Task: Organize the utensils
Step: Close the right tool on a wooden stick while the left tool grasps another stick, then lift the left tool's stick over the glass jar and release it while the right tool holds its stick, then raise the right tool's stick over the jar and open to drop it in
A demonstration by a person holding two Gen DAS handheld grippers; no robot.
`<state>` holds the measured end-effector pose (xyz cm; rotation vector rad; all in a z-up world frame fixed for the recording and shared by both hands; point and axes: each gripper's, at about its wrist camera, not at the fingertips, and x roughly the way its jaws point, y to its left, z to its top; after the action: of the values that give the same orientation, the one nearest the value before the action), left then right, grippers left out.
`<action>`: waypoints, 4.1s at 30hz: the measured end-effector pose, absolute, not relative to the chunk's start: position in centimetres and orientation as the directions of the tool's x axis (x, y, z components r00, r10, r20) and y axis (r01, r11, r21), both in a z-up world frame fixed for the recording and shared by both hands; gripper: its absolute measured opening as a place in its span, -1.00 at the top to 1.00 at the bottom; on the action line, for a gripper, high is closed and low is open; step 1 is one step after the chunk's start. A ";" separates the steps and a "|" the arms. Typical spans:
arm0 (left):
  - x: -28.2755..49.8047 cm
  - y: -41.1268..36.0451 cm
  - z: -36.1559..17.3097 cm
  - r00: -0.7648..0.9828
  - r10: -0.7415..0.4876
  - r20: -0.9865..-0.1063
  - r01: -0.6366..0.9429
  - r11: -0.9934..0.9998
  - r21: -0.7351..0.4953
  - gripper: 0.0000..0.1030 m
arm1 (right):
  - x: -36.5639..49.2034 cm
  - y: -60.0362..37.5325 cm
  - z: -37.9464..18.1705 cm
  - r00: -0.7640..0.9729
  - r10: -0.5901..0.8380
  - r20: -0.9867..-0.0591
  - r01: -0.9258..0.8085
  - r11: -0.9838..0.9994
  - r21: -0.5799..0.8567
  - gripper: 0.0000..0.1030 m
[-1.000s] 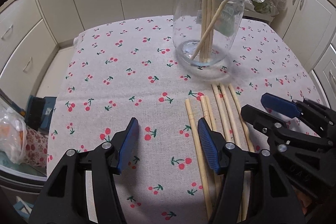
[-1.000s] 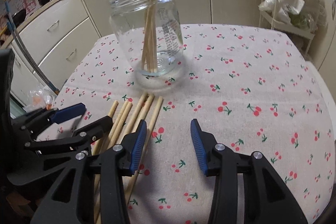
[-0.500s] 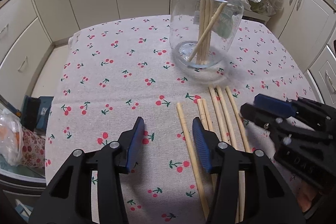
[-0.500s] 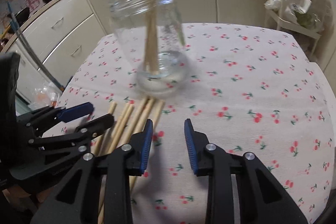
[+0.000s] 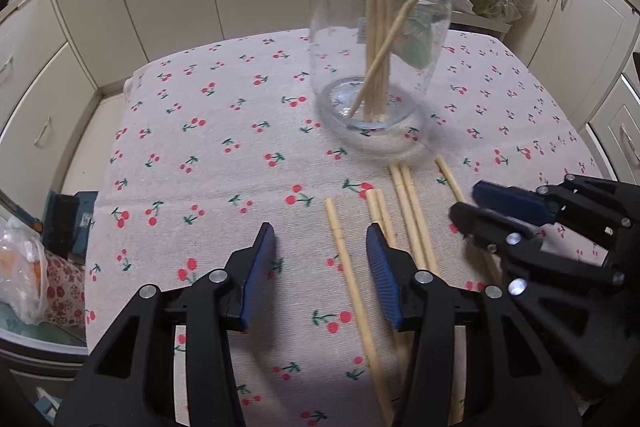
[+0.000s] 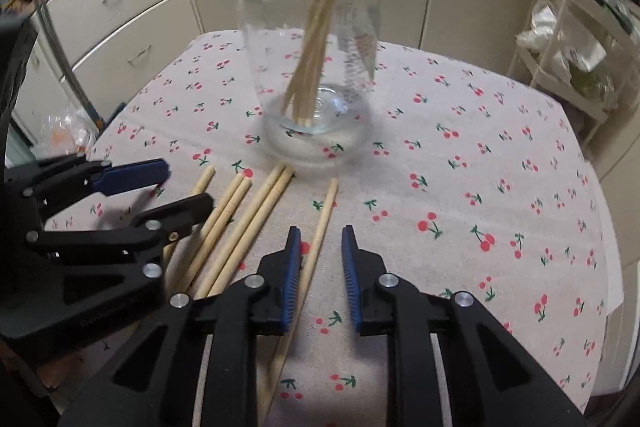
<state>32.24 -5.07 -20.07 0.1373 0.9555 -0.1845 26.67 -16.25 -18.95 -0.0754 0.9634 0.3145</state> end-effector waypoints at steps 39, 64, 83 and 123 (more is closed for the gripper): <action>35.6 -4.8 0.3 0.943 -0.288 -0.166 0.237 0.932 -0.273 0.91 | 27.1 -19.7 -19.4 0.486 0.332 -0.808 -0.240 0.940 0.242 0.89; 42.9 -5.5 -4.8 0.984 -0.145 -0.106 0.102 0.938 -0.332 0.91 | 27.0 -19.4 -19.5 0.492 0.334 -0.804 -0.242 0.940 0.243 0.89; 39.3 -6.5 -7.5 0.963 -0.185 -0.197 0.148 0.970 -0.191 0.91 | 27.7 -20.7 -19.6 0.474 0.382 -0.793 -0.217 0.924 0.314 0.89; 30.3 3.3 -15.1 0.884 -0.180 -0.430 0.038 0.947 -0.318 -0.15 | 34.2 -21.8 -3.7 0.980 0.200 -0.009 -0.162 0.820 0.549 0.89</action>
<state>30.35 3.30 -15.14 -0.3080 0.4735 -0.1156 34.24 -21.78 -3.66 0.5781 0.0675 0.1931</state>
